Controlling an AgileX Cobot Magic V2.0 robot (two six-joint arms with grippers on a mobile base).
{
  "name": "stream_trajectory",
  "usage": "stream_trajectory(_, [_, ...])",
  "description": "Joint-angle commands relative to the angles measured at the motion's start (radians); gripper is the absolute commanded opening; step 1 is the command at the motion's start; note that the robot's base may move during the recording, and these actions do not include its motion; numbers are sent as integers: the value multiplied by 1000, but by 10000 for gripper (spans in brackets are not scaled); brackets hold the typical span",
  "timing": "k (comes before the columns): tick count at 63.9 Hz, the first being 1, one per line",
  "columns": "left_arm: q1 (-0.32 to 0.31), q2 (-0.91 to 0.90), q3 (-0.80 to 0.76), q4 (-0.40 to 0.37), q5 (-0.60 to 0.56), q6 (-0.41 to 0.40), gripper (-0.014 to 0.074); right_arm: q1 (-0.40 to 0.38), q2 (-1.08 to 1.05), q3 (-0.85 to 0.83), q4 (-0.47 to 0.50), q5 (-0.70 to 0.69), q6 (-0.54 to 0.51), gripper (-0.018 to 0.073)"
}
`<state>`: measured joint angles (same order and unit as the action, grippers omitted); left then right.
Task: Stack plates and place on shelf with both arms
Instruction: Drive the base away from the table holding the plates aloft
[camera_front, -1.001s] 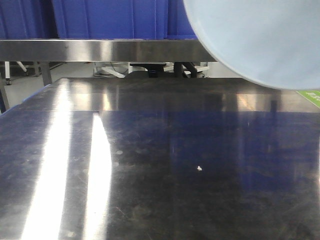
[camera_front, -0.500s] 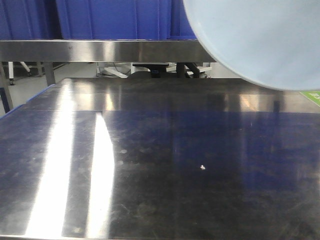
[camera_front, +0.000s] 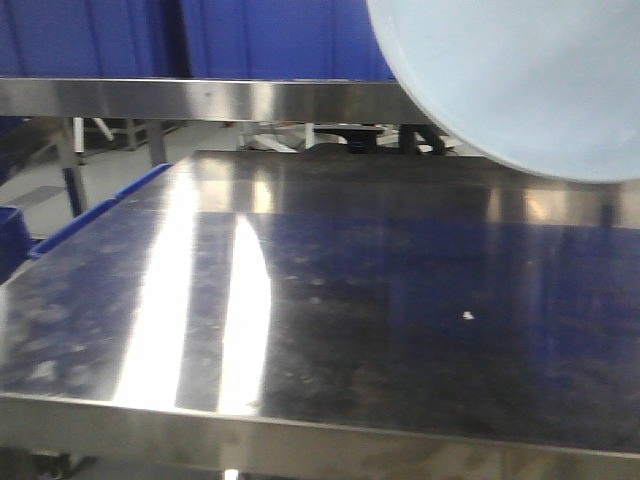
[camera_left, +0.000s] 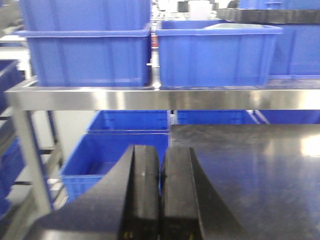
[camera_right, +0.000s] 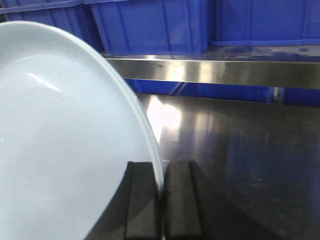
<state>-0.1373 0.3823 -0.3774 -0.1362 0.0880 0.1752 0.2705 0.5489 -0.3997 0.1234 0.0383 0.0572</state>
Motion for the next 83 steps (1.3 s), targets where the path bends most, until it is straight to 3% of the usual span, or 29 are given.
stream_trajectory(1, [0, 6, -29, -2, -82, -7, 80, -5, -2, -31, 7, -100, 1, 52])
stream_trajectory(83, [0, 6, -29, -2, -82, -7, 80, -5, -2, -31, 7, -100, 1, 52])
